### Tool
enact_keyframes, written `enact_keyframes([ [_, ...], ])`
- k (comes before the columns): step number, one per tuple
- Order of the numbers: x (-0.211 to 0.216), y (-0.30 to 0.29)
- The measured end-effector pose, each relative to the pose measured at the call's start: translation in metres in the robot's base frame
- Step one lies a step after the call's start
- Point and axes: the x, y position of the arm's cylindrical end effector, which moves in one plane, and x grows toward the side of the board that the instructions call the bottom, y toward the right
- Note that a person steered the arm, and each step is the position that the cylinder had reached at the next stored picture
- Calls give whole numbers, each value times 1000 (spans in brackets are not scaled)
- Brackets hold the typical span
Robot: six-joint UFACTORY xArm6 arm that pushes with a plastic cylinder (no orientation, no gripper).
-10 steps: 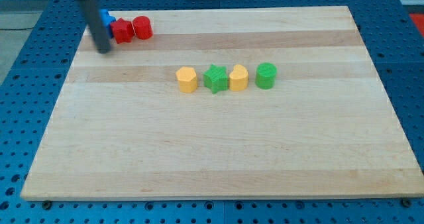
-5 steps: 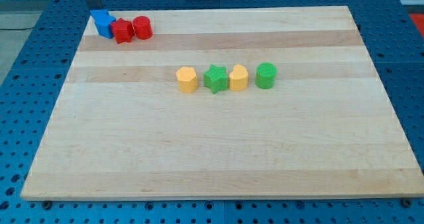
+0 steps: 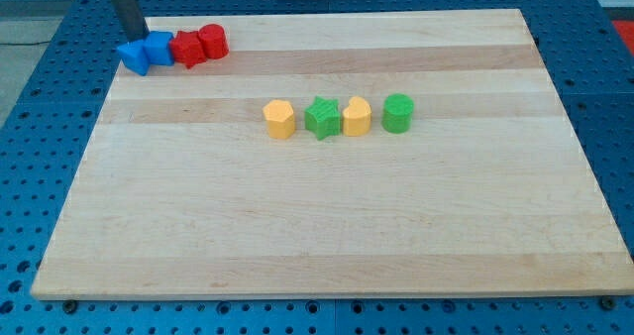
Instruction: Move the blue triangle to the left of the yellow hexagon
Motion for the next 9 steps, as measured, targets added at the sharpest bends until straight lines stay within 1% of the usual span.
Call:
enact_keyframes([
  [2,35,-2],
  [5,62,-37],
  [7,113,-8],
  [8,130,-28],
  [9,159,-17],
])
